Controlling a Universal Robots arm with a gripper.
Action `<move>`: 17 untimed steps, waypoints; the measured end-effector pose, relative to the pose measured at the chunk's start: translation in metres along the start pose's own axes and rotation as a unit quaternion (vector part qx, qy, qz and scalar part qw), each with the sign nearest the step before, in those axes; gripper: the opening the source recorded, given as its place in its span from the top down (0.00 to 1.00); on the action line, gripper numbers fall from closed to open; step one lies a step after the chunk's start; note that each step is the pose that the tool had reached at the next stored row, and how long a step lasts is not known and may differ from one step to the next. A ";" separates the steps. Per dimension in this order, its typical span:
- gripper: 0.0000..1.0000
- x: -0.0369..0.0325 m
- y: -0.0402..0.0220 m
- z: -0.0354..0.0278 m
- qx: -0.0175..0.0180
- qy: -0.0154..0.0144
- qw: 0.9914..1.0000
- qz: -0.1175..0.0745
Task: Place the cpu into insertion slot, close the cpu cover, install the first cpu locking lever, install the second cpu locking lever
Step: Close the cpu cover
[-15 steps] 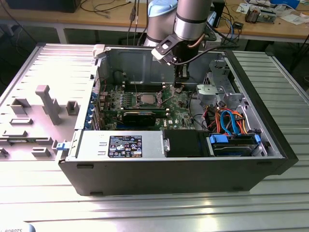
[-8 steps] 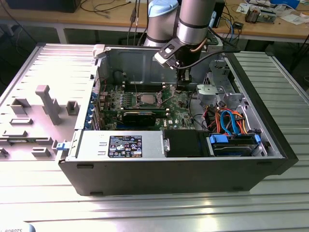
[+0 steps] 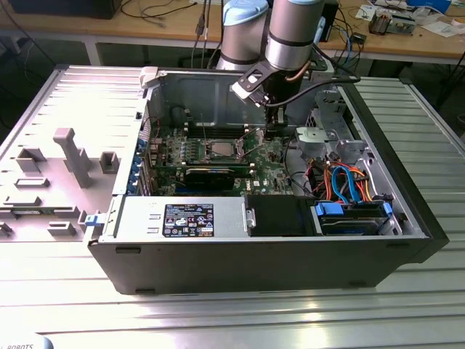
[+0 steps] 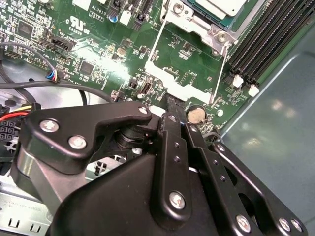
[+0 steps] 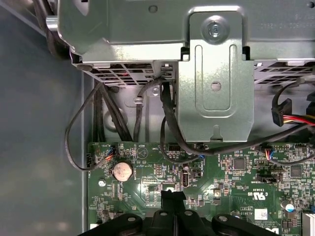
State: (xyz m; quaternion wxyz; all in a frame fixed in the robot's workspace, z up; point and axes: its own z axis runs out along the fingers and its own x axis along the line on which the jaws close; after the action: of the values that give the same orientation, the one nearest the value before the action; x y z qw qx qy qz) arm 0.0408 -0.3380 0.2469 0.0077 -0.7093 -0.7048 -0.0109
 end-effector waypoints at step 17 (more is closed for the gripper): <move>0.89 -0.0001 -0.0166 -0.0010 0.000 0.000 1.000 0.000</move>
State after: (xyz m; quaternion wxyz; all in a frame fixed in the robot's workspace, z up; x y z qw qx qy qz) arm 0.0242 -0.3379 0.2478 0.0077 -0.7093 -0.7048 -0.0110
